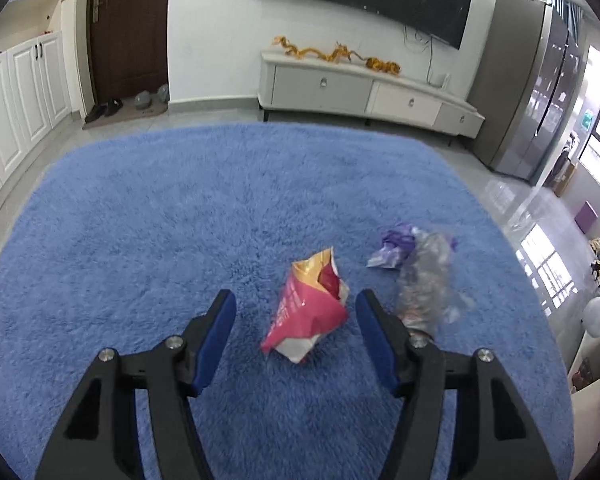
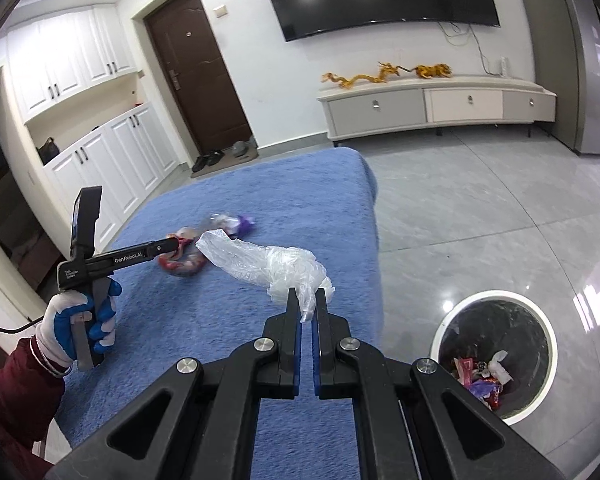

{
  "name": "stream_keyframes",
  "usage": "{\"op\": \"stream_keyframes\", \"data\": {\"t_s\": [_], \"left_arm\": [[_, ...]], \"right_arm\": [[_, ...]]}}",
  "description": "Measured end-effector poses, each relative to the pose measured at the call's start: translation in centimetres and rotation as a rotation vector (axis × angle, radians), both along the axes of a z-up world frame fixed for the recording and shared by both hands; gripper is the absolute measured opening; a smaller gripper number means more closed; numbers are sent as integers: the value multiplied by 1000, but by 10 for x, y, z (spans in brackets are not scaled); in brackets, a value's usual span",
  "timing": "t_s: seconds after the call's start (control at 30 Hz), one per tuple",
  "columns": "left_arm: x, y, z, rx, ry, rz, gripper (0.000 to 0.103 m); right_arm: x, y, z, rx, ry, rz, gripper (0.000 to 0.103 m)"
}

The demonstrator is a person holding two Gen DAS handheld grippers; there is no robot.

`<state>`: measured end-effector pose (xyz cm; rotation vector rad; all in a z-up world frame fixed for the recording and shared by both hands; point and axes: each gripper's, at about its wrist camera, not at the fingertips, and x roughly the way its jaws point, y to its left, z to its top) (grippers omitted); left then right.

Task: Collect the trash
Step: 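Carry both bags over the trash bin and open both grippers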

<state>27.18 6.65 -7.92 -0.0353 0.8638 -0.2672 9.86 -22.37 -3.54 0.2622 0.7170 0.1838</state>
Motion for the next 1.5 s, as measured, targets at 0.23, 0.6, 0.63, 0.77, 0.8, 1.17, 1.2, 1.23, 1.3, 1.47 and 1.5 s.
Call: {"op": "stream_keyframes", "data": {"t_s": [0.23, 0.6, 0.63, 0.77, 0.8, 1.17, 1.2, 1.23, 1.3, 1.47, 1.5], "left_arm": [[-1, 4, -2, 26, -17, 15, 33], [-35, -31, 65, -23, -150, -74, 32], [-39, -44, 70, -32, -154, -106, 32], [-51, -102, 80, -47, -153, -236, 32], [-55, -122, 79, -53, -143, -280, 32], [-83, -282, 49, 48, -115, -515, 32], [-86, -295, 44, 68, -116, -532, 32], [-87, -304, 42, 82, -117, -544, 32], [-89, -317, 35, 108, -118, -563, 32], [-92, -343, 17, 153, -103, -596, 32], [-93, -346, 15, 160, -102, -599, 32]], "right_arm": [[4, -16, -11, 20, 18, -34, 4], [-9, -62, -15, 43, -18, -126, 4], [-10, -68, -16, 39, -17, -141, 4], [-15, -102, -27, 33, 1, -233, 4], [-16, -109, -29, 35, 4, -251, 4], [-29, -181, -62, 43, 43, -400, 4], [-29, -184, -66, 45, 47, -406, 4], [-29, -190, -70, 50, 53, -413, 4], [-28, -198, -78, 60, 64, -426, 4], [-24, -209, -97, 87, 88, -442, 4], [-23, -210, -100, 92, 91, -442, 4]]}}
